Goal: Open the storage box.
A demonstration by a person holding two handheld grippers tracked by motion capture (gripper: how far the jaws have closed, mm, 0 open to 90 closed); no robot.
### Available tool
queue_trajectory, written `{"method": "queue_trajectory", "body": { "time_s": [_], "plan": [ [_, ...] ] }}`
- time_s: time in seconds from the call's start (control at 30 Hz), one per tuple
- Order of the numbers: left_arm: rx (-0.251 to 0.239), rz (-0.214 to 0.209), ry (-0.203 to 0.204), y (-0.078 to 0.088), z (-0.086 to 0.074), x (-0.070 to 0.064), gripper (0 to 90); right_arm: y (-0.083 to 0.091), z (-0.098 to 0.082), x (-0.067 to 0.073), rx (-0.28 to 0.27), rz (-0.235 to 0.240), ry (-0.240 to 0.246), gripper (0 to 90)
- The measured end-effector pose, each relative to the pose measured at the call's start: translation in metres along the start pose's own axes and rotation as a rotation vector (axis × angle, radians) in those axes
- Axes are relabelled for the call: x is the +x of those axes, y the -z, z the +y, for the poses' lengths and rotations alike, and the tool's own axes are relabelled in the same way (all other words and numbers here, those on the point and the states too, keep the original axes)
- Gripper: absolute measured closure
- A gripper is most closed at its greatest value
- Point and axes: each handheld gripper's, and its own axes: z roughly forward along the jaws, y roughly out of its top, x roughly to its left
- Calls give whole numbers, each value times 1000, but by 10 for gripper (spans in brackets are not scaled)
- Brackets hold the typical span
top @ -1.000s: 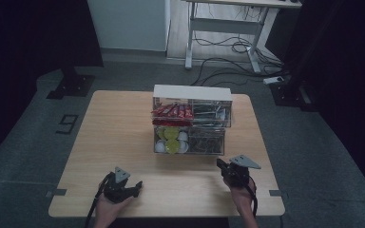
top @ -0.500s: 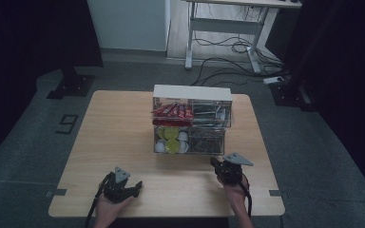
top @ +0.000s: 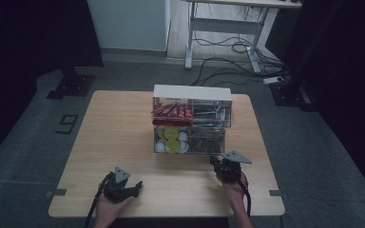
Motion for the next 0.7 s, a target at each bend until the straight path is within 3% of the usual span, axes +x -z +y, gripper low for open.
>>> {"method": "queue_trajectory", "body": {
  "time_s": [0.7],
  "plan": [
    [0, 1, -1, 0, 0, 0, 270, 6, 1, 1, -25, 5, -7, 891]
  ]
}}
